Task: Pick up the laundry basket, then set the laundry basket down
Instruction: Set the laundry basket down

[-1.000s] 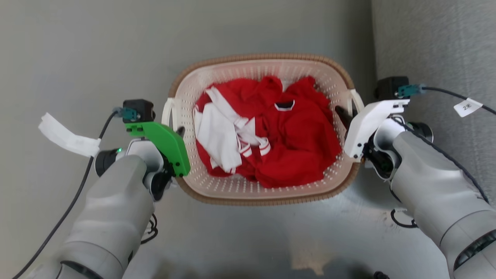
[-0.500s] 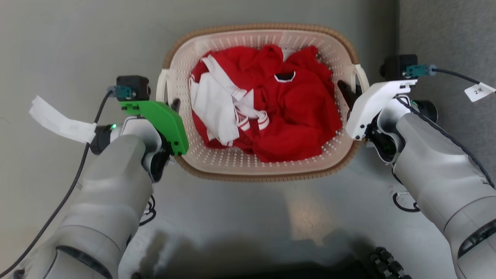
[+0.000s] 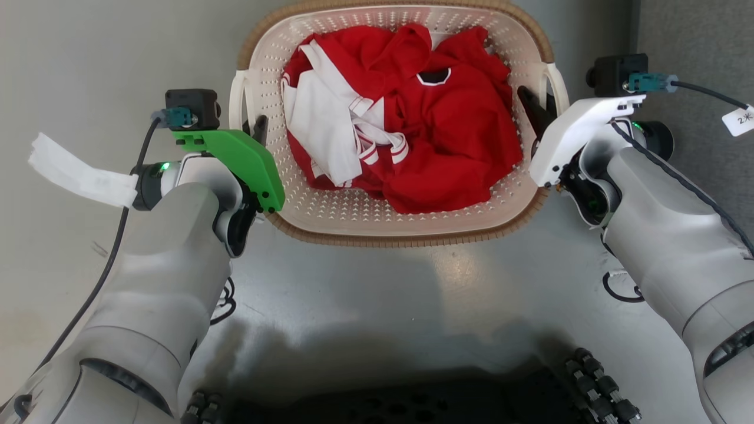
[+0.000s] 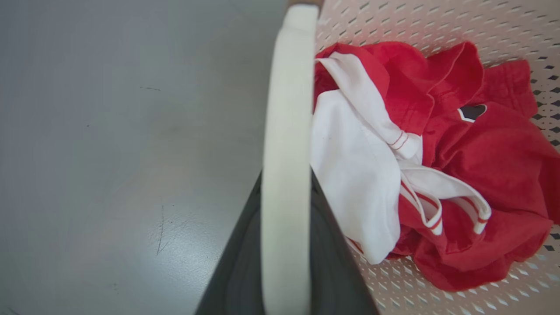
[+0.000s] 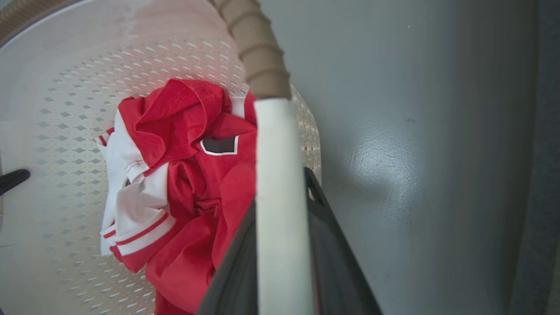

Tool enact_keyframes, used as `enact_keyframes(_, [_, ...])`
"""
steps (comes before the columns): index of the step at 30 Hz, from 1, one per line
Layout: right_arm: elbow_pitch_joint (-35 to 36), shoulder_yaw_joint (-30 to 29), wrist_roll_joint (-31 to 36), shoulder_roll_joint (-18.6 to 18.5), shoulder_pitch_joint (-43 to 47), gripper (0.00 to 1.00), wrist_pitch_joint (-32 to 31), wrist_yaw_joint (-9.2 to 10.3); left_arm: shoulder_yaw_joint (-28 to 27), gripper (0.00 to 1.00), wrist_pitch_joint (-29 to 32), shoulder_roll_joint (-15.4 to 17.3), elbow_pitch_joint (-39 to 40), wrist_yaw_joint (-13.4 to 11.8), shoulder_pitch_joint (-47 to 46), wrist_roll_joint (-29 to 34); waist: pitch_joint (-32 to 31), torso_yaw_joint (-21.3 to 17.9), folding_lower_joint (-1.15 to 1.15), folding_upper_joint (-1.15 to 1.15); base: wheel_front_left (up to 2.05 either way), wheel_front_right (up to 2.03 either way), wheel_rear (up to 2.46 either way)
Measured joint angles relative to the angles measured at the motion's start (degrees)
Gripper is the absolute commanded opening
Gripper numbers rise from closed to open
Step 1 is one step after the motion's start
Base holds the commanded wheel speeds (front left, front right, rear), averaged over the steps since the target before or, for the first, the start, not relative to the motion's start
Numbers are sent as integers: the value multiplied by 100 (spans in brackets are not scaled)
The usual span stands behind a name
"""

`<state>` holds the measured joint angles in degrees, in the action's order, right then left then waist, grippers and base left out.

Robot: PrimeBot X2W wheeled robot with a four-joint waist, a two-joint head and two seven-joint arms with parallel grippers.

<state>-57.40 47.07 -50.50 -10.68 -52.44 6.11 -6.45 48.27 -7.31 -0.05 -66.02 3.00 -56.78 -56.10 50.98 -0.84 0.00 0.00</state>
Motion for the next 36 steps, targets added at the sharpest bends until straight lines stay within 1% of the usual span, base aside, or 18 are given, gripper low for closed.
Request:
enact_keyframes(5, [1,71,-10,-12,-30,0,125,0,22,0,-90,0,-27,-10,-28,0,136,9,0,0,0,0,0])
enact_keyframes(14, [1,182,-152,-10,-32,0,243,0,59,0,-181,0,-66,-58,-57,0,198,38,0,0,0,0,0])
enact_keyframes(15, [0,192,-158,-11,-32,0,244,0,68,5,-181,0,-71,-58,-57,0,204,41,0,0,0,0,0])
enact_keyframes(16, [-4,197,-174,-11,-33,26,245,0,75,39,-181,0,-75,-59,-58,0,210,44,0,0,0,0,0])
enact_keyframes(17, [-10,203,-196,-12,-34,50,245,0,79,72,-181,0,-76,-67,-59,-1,216,46,0,0,0,0,0])
enact_keyframes(18, [-13,220,-201,-15,-35,100,245,-3,81,100,-182,1,-85,-96,-65,-1,221,49,0,0,0,0,0])
enact_keyframes(20, [-24,268,-201,-34,-35,100,247,-64,80,100,-205,36,-116,-130,-115,-2,229,53,0,0,0,0,0])
enact_keyframes(23, [-45,294,-201,-44,-39,100,302,-66,82,100,-230,125,-148,-151,-164,-3,237,57,0,0,0,0,0])
enact_keyframes(31, [-130,344,-255,-48,-102,100,386,-66,149,100,-240,121,-152,-153,-170,-12,212,62,0,0,0,0,0])
enact_keyframes(36, [-188,403,-296,-34,-102,100,486,-66,172,100,-328,121,-201,-153,-154,-19,88,58,0,0,0,0,0])
